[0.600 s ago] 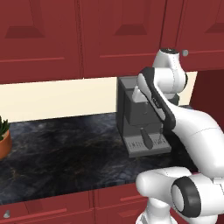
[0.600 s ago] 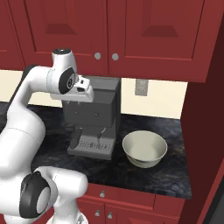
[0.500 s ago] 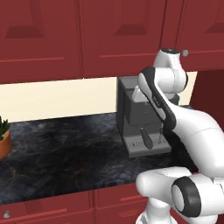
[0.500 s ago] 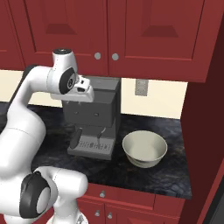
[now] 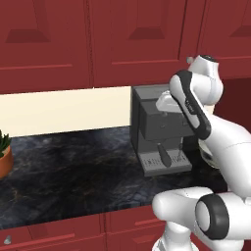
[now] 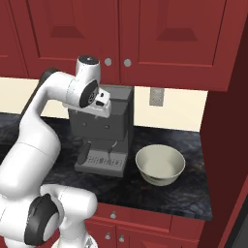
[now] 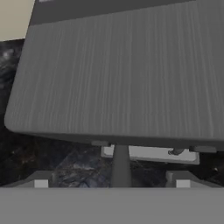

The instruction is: Open the cabinet. Pick the pear and pear from the cabinet and place them into the bowl. Then close the cabinet.

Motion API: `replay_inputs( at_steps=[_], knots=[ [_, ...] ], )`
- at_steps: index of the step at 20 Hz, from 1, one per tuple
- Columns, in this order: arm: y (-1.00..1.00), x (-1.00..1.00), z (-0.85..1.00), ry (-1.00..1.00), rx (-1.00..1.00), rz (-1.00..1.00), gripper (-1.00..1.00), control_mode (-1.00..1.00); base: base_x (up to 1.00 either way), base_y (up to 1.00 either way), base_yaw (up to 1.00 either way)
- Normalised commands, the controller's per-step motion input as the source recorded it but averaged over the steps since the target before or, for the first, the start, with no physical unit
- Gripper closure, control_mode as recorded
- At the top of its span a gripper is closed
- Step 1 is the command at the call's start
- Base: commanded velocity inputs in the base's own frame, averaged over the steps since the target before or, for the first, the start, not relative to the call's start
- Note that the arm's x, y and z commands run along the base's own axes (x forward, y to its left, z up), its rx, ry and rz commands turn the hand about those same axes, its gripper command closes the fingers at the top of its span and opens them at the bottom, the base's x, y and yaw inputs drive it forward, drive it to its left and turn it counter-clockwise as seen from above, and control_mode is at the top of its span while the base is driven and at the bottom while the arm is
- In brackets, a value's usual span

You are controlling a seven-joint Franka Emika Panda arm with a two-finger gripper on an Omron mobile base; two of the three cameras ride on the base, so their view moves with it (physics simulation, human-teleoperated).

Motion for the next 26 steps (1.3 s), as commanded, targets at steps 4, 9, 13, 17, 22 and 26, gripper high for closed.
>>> replay_inputs(
  at_steps=[4,9,13,17,22,26],
  knots=[
    [-0.22,0.00,0.00,0.00,0.17,0.00,-1.00,-1.00,0.00,0.00,0.00],
    [-0.22,0.00,0.00,0.00,0.19,0.00,-1.00,-1.00,0.00,0.00,0.00],
    [-0.13,0.00,0.00,-0.04,0.17,0.00,-1.00,-1.00,0.00,0.00,0.00],
    [-0.09,-0.01,0.02,-0.11,0.13,-0.04,-1.00,-1.00,0.00,0.00,0.00],
    [-0.03,0.00,0.07,-0.16,0.03,-0.06,-1.00,-1.00,0.00,0.00,0.00],
    [-0.02,0.00,0.11,-0.18,0.00,-0.09,-1.00,-1.00,0.00,0.00,0.00]
  ],
)
